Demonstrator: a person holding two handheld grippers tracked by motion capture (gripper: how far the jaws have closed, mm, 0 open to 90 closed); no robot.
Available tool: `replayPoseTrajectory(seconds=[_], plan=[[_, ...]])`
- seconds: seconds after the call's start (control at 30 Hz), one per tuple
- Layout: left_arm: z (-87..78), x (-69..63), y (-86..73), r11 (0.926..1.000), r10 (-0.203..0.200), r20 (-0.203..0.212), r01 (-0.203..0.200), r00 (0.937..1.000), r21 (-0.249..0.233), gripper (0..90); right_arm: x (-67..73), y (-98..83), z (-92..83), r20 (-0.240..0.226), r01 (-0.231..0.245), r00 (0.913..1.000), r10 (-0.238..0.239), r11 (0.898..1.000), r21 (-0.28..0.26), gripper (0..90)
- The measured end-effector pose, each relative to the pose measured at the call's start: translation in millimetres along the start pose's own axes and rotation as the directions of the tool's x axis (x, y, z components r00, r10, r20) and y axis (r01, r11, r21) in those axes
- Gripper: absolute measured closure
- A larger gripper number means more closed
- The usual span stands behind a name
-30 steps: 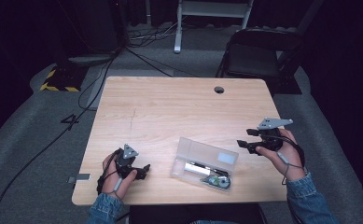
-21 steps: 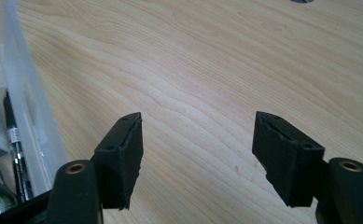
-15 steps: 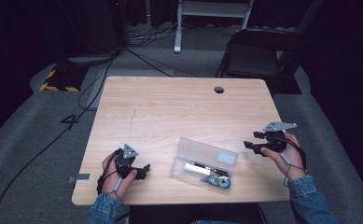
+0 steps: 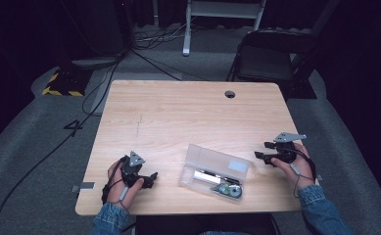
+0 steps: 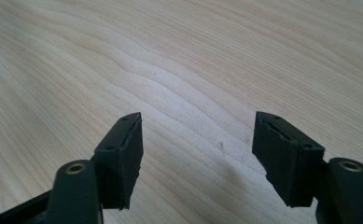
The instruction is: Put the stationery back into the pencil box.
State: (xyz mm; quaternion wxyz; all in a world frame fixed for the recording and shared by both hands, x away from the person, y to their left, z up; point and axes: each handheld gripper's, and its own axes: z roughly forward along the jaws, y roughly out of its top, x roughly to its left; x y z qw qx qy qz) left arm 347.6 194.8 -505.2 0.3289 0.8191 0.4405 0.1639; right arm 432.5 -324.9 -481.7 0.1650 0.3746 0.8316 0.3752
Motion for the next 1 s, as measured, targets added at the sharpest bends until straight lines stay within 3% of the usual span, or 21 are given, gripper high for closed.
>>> replayPoseTrajectory(seconds=[0.47,0.63,0.73,1.0], plan=[[0.0,0.0,0.0,1.0000,0.000,0.001,0.000,1.0000,0.000,8.5,0.4,-10.2,14.5,-0.012,0.002,0.9999,-0.002,1.000,0.020,32.9],[0.0,0.0,0.0,1.0000,0.001,0.000,-0.001,1.0000,-0.001,8.5,0.8,-11.6,17.2,-0.013,0.014,0.9998,-0.014,1.000,0.015,25.1],[0.0,0.1,0.0,1.0000,0.002,0.000,-0.002,1.0000,-0.001,8.5,2.3,-11.7,20.2,-0.013,0.028,0.9995,-0.028,0.999,0.019,15.0],[0.0,0.0,0.0,1.0000,0.001,0.000,-0.001,1.0000,0.000,8.5,2.9,-10.9,21.5,-0.020,0.033,0.9993,-0.032,0.999,0.027,12.3]])
